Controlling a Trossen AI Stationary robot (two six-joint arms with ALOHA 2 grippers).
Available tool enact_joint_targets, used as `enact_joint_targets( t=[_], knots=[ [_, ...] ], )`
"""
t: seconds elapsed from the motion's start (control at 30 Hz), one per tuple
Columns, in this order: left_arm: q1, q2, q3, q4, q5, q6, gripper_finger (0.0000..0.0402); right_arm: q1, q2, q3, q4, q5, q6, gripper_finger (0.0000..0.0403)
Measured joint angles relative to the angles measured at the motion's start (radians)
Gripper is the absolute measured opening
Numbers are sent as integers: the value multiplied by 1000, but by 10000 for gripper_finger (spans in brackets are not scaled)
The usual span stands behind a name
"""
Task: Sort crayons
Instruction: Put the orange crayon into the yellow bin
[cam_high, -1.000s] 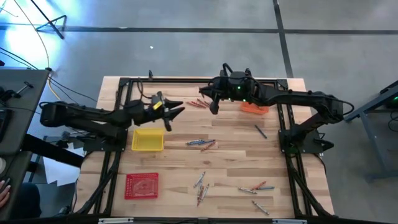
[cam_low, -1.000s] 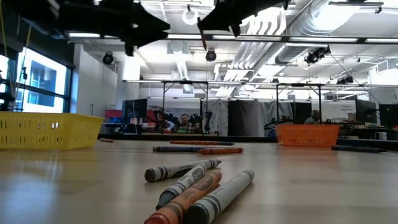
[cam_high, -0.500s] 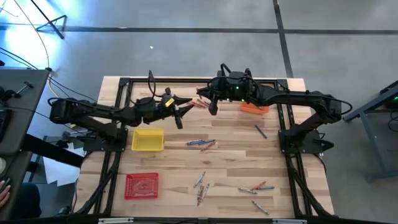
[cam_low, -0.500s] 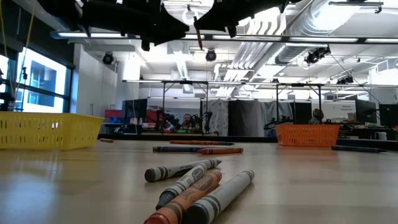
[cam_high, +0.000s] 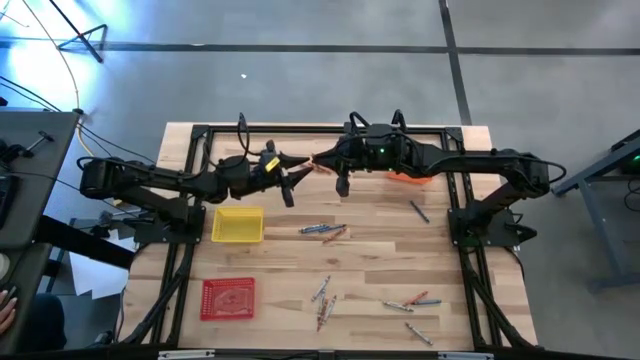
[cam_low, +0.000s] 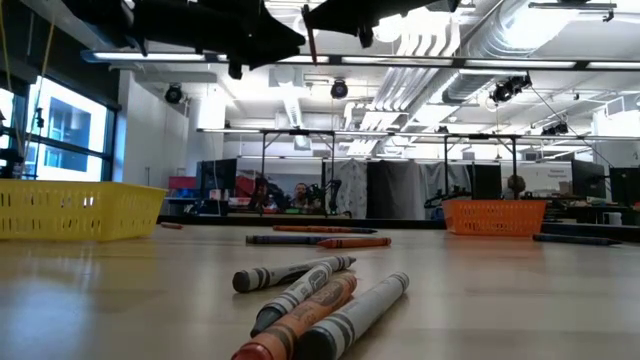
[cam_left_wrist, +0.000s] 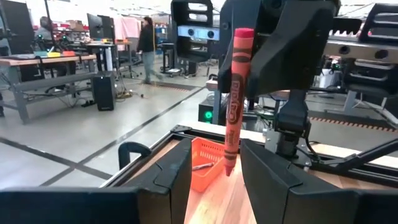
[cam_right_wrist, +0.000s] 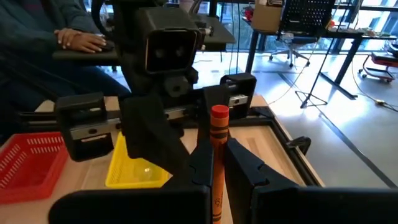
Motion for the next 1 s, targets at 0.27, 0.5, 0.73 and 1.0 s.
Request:
enact_joint_targets(
  t=[0.27, 0.5, 0.73, 1.0],
  knots=[
    [-7, 0, 0, 4, 27, -8, 127, 17, 32, 0, 49, 0, 0, 7],
    [-11, 0, 0, 11, 30, -9, 127, 17, 66, -1, 90, 0, 0, 7],
    [-11, 0, 0, 5, 30, -1, 100, 17, 66, -1, 101, 0, 0, 7],
    [-10, 0, 0, -5, 26, 0, 10, 17, 66, -1, 98, -4, 0, 7]
  ],
)
